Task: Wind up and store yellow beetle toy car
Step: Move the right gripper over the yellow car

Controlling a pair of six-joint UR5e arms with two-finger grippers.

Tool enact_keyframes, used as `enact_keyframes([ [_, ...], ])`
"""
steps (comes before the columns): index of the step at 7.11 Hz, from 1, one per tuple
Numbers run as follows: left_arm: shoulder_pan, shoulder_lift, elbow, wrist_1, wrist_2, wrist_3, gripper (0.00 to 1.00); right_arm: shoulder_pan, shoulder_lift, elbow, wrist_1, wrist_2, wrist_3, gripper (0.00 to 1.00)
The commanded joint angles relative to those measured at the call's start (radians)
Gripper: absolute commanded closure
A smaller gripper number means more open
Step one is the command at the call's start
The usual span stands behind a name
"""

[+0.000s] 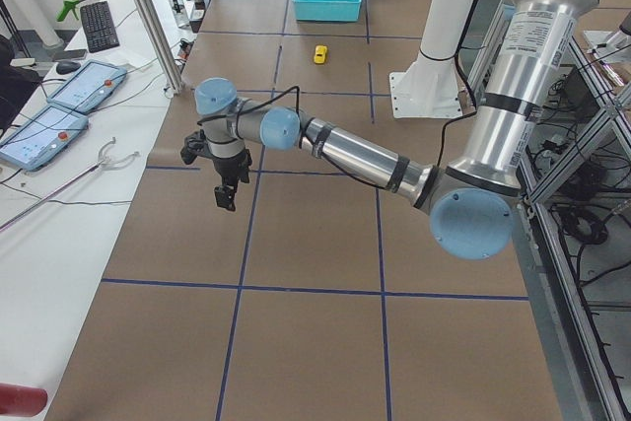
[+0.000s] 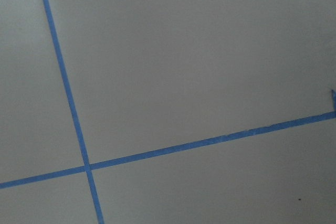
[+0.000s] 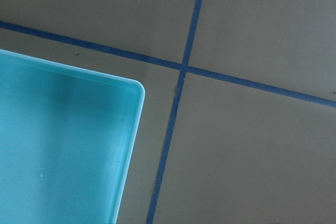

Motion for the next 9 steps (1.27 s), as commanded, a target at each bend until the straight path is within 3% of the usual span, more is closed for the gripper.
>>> enact_keyframes([
  [1, -0.067, 0.152, 0.011, -0.099, -0.053, 0.001, 0.00, -0.134, 0.052, 0.070, -0.013, -0.039, 0.000, 0.00],
  [3, -0.130, 0.252, 0.000, -0.121, -0.058, 0.179, 0.00, -0.244, 0.205, 0.081, -0.148, -0.062, 0.001, 0.00],
  [5, -0.171, 0.304, -0.005, -0.125, -0.055, 0.191, 0.00, -0.384, 0.347, 0.073, -0.309, -0.050, 0.001, 0.00],
  [6, -0.193, 0.332, 0.000, -0.126, -0.058, 0.193, 0.00, -0.473, 0.442, 0.031, -0.357, -0.081, 0.000, 0.00],
  [9, -0.238, 0.356, 0.009, -0.110, -0.058, 0.161, 0.00, -0.653, 0.634, -0.174, -0.329, -0.121, -0.054, 0.00],
])
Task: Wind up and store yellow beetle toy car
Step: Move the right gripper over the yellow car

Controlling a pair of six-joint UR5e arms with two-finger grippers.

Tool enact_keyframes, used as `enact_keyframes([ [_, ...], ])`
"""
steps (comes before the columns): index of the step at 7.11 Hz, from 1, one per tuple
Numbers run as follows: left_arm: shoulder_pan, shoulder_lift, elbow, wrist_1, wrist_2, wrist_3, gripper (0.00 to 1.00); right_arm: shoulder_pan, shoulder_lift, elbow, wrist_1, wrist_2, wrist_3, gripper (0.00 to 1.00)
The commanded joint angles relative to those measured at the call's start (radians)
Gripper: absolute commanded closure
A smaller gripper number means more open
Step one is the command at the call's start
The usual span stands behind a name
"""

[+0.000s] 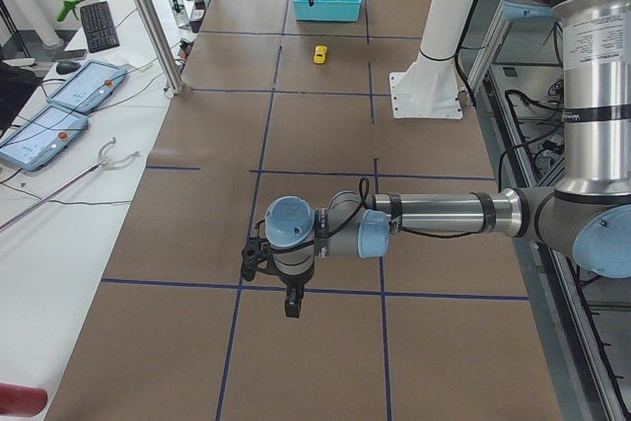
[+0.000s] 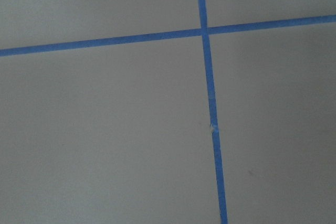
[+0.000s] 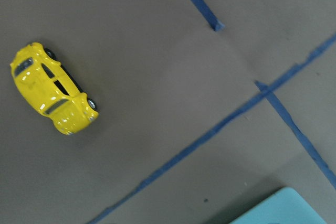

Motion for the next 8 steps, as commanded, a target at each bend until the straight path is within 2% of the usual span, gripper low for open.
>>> enact_keyframes([
  [1, -0.027, 0.007, 0.005, 0.007, -0.010, -0.105, 0.00, -0.118, 0.099, -0.101, 0.056, -0.022, 0.000, 0.00],
  [2, -0.029, 0.014, 0.006, 0.003, -0.080, -0.121, 0.00, -0.231, 0.122, -0.099, 0.060, -0.077, 0.023, 0.00],
  [3, -0.029, 0.015, -0.001, -0.004, -0.090, -0.121, 0.00, -0.299, 0.146, -0.098, 0.062, -0.194, 0.049, 0.00],
  [7, -0.024, -0.015, -0.015, -0.007, -0.046, -0.118, 0.00, -0.350, 0.116, -0.087, 0.074, -0.289, 0.028, 0.00],
  [8, -0.024, -0.010, -0.024, -0.007, -0.030, -0.118, 0.00, -0.360, 0.078, -0.096, 0.167, -0.324, 0.029, 0.00],
])
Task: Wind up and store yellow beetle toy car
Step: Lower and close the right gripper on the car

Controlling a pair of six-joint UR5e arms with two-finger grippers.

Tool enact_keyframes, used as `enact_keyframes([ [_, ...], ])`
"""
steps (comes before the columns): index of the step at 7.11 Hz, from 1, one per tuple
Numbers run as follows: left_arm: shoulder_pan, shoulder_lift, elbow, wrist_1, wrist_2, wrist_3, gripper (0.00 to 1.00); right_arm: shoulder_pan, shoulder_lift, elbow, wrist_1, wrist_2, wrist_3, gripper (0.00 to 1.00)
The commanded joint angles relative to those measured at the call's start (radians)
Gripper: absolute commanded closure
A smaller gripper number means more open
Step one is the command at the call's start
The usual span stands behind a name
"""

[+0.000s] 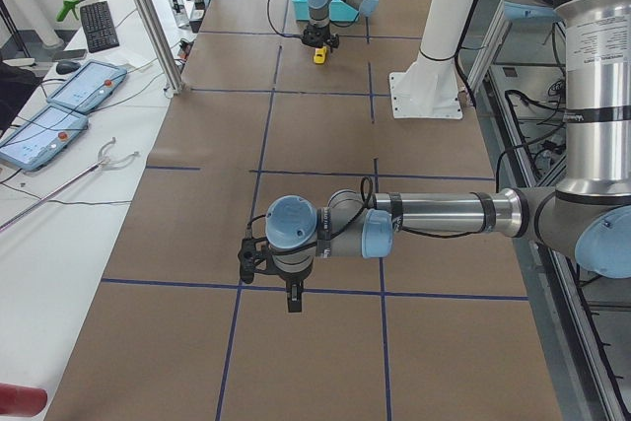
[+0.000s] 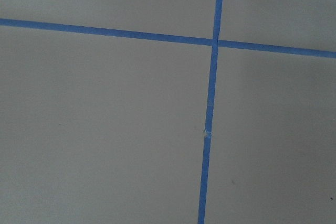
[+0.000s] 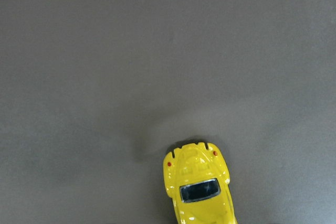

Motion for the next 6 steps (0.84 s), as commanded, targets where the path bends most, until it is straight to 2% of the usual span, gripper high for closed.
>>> enact_keyframes([
  [1, 0.000, 0.004, -0.018, 0.010, 0.020, 0.002, 0.00, -0.016, -0.052, -0.009, 0.126, -0.056, -0.004, 0.00],
  [4, 0.002, 0.008, -0.015, 0.009, 0.013, 0.004, 0.00, -0.016, -0.053, -0.026, 0.128, -0.061, -0.085, 0.01],
  [5, 0.002, 0.007, -0.013, 0.004, 0.014, 0.006, 0.00, -0.014, -0.055, -0.026, 0.129, -0.059, -0.085, 0.06],
  [6, 0.005, 0.002, -0.010, 0.009, 0.020, 0.009, 0.00, -0.010, -0.055, -0.026, 0.134, -0.058, -0.086, 0.22],
])
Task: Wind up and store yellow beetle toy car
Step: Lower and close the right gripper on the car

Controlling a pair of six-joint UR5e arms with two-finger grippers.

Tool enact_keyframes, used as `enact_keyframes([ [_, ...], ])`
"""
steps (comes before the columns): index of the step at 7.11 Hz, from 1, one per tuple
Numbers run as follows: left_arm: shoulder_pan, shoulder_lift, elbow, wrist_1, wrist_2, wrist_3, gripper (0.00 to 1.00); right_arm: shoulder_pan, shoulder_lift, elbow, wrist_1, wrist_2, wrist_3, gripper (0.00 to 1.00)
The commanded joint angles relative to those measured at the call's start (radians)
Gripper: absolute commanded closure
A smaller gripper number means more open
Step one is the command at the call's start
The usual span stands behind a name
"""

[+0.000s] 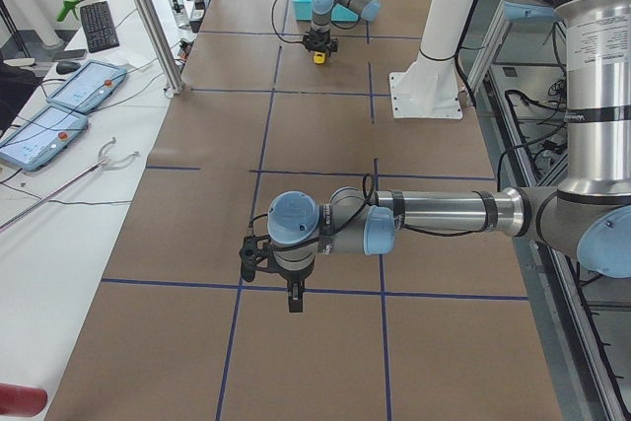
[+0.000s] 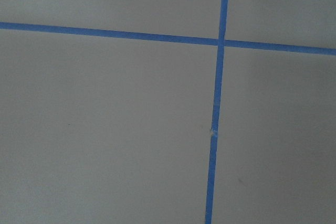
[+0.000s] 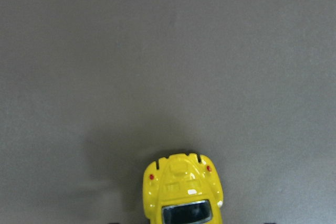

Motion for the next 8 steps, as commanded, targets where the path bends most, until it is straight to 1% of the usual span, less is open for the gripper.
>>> enact_keyframes([
  [1, 0.002, 0.001, 0.000, 0.002, 0.007, 0.003, 0.00, 0.004, -0.001, -0.001, 0.005, 0.001, -0.004, 0.30],
  [3, 0.002, -0.002, -0.003, -0.001, 0.030, 0.003, 0.00, 0.008, 0.001, 0.004, 0.005, 0.000, -0.001, 0.45],
  [4, 0.002, -0.004, 0.002, -0.001, 0.030, 0.005, 0.00, 0.014, 0.001, 0.007, 0.005, 0.001, -0.001, 0.49],
  [5, 0.002, -0.002, -0.001, -0.001, 0.030, 0.005, 0.00, 0.030, 0.002, 0.010, 0.003, 0.009, -0.001, 0.51],
  [6, 0.002, -0.002, -0.001, -0.001, 0.030, 0.005, 0.00, 0.063, -0.001, 0.036, -0.014, 0.021, -0.001, 0.52],
  [7, 0.002, -0.002, -0.001, -0.001, 0.030, 0.005, 0.00, 0.083, -0.016, 0.097, -0.079, 0.032, -0.004, 0.52],
  [8, 0.002, -0.002, -0.003, 0.000, 0.030, 0.005, 0.00, 0.091, -0.034, 0.170, -0.171, 0.032, -0.005, 0.52],
])
